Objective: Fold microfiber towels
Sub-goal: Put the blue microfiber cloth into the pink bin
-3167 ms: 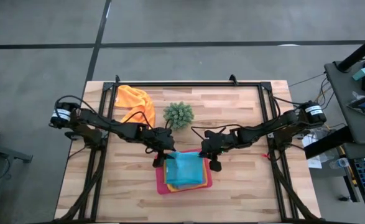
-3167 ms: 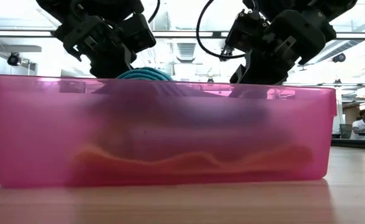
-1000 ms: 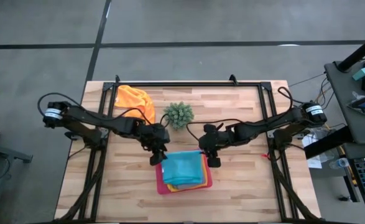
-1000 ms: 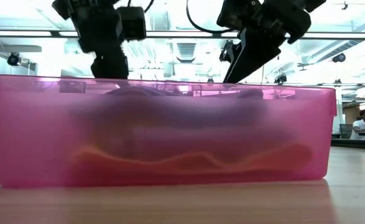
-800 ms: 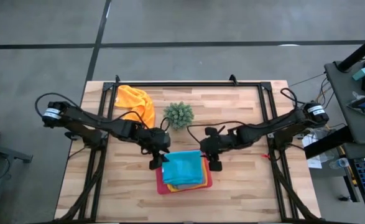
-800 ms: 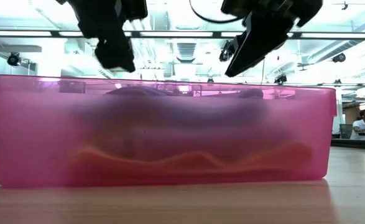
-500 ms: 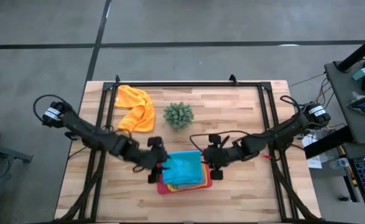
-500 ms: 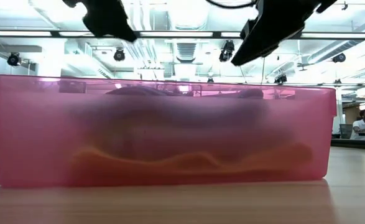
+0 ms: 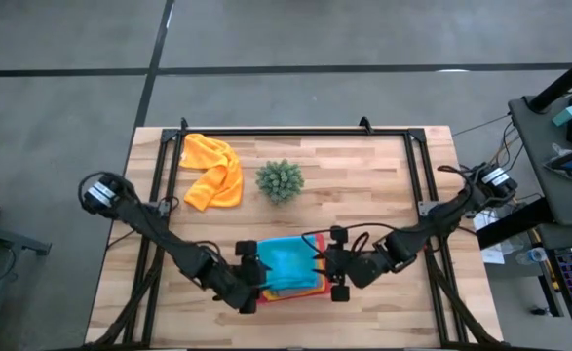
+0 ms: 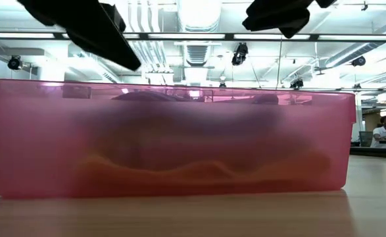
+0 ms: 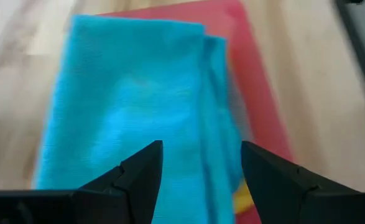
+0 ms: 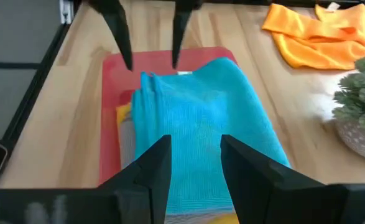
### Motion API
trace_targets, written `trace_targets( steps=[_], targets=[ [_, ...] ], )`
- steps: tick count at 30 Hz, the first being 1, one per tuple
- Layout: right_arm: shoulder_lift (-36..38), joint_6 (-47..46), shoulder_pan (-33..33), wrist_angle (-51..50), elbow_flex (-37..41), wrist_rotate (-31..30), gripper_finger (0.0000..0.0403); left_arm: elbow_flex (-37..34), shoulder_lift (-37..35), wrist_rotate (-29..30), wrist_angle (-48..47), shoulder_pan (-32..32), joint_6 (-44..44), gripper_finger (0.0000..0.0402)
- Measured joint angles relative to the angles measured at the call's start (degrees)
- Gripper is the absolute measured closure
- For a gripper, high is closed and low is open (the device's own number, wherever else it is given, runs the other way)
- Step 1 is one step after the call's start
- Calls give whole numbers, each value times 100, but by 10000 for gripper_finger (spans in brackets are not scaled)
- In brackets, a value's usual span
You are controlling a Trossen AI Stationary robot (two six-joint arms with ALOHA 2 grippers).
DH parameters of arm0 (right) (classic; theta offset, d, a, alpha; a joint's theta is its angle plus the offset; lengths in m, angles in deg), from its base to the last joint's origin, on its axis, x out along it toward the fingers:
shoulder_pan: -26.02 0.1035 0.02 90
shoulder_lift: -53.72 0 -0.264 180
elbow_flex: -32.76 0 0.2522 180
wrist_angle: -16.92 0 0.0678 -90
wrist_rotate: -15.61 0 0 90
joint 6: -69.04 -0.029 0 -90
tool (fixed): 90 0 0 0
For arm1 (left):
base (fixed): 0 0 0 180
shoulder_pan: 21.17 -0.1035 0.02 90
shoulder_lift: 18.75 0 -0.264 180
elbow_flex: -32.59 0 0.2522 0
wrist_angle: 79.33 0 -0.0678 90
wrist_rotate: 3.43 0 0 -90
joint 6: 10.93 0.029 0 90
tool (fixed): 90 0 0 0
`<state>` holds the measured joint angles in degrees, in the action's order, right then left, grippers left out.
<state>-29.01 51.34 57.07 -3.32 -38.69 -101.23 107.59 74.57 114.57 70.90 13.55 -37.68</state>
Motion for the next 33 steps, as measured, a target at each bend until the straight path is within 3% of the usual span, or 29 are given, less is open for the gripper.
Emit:
trace_targets(
  steps=[8,15,25,33],
  targets=[
    [-336,-327,179,215,0,-475,273,487,682,491,-19,125,190,201],
    [-604,-326,181,565,0,-487,273,1200,1190,563,-862,172,450,201],
    [-713,-330,181,603,0,-491,273,1177,1489,714,-992,225,-476,225],
    [-715,-303,179,680,0,-506,273,1188,1323,1358,-1662,214,-1032,254]
  ],
)
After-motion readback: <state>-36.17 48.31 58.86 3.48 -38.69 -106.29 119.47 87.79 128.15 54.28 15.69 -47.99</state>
